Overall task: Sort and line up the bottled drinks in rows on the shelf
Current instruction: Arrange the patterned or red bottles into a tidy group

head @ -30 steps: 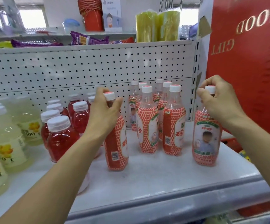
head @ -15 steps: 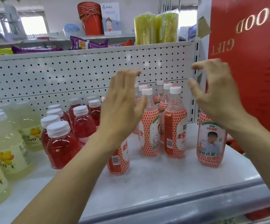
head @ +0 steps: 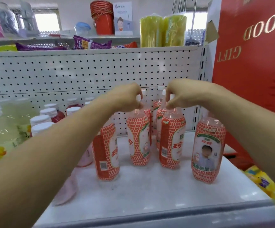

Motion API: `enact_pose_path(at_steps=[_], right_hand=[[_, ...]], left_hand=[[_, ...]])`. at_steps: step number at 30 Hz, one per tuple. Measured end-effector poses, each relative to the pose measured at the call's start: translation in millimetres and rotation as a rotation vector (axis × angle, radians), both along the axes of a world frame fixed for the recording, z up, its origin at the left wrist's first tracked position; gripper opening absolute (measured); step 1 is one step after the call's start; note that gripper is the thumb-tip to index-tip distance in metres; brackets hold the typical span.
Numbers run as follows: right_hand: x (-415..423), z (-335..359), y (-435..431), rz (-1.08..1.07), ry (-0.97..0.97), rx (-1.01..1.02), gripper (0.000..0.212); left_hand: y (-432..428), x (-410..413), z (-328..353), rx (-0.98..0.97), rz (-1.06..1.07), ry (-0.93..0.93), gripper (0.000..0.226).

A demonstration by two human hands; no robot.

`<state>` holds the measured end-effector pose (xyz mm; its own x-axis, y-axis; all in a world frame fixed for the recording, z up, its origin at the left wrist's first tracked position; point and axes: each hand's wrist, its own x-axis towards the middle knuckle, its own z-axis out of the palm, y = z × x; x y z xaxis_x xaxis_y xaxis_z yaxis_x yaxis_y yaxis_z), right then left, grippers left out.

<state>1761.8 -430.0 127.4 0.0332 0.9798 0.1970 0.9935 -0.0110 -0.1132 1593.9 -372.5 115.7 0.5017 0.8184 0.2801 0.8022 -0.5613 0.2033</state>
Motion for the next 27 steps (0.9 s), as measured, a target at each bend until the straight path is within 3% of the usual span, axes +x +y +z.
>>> enact_pose_path(at_steps=[7,14,22,24,27], right_hand=[[17.8,19.0,22.7,-0.048,-0.132,-0.152,0.018],[56.8,24.3,40.9,-0.15,-0.124,-0.219,0.013],[69.3,32.7,48.4,-0.175,-0.154,-0.299,0.022],[66.5,38.4,50.8,-0.127,-0.124,-0.265,0.03],[57.9,45.6,58.3,0.02,-0.037,-0.186,0.037]], left_hand=[[24.3,-8.8,33.0,-0.108,0.132,0.246,0.028],[53.9,-33.3,46.8,-0.195,0.213,0.368,0.036],[63.0,-44.1,45.6,-0.199,0.2,0.446,0.037],[63.3,-41.9,48.8,-0.193,0.148,0.443,0.043],[65.8,-25.3,54.3,-0.15,-0.004,0.231,0.054]])
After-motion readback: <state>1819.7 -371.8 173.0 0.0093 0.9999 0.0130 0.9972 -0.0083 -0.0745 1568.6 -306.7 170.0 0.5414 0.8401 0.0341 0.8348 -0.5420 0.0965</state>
